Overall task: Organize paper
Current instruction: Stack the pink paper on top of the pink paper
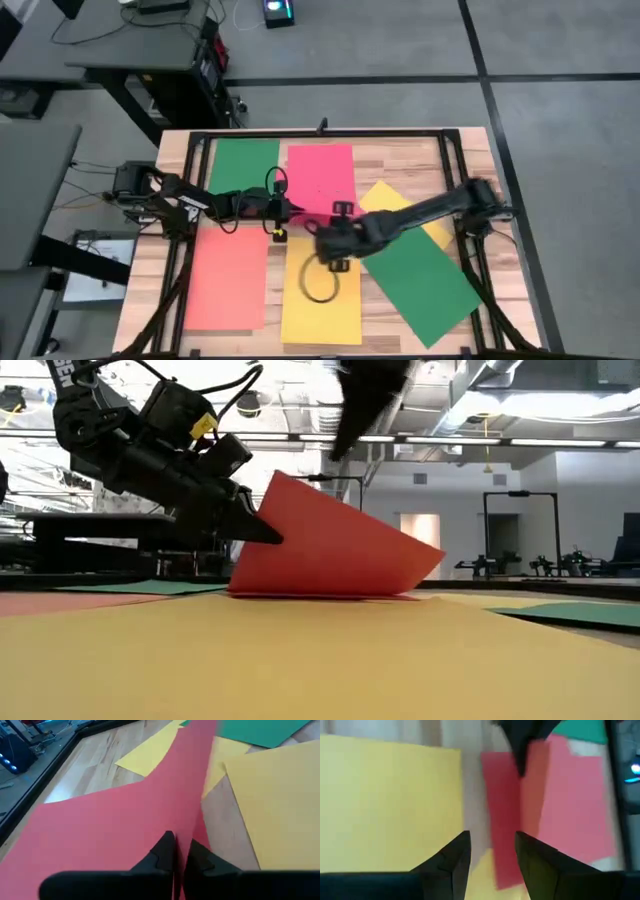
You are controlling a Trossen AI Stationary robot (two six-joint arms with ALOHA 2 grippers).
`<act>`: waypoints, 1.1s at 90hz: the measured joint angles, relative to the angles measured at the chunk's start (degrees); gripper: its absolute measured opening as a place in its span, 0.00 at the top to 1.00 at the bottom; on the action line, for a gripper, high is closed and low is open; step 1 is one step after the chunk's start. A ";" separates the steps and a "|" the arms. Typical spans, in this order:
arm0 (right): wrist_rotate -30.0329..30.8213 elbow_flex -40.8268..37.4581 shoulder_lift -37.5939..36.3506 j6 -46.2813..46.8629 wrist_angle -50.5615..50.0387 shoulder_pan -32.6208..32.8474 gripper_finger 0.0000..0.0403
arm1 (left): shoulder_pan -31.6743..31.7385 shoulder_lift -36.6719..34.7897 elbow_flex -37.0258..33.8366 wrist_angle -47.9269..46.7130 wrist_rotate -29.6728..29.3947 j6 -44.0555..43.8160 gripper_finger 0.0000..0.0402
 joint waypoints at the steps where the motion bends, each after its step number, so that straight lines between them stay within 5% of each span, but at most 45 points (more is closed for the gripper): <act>1: -0.08 -2.20 -1.16 0.32 1.89 0.12 0.65 | -0.01 0.00 0.00 0.01 0.09 -0.01 1.00; 17: 0.53 -30.51 -17.83 0.76 29.42 1.68 0.65 | -0.02 0.00 0.00 0.23 0.98 0.61 1.00; 34: 0.74 -45.19 -25.00 0.80 38.98 1.46 0.64 | -0.02 0.00 0.00 0.45 1.62 1.68 1.00; 99: 5.70 -49.63 -17.78 -5.39 44.22 -3.57 0.47 | -0.02 0.00 0.02 0.56 2.99 2.75 1.00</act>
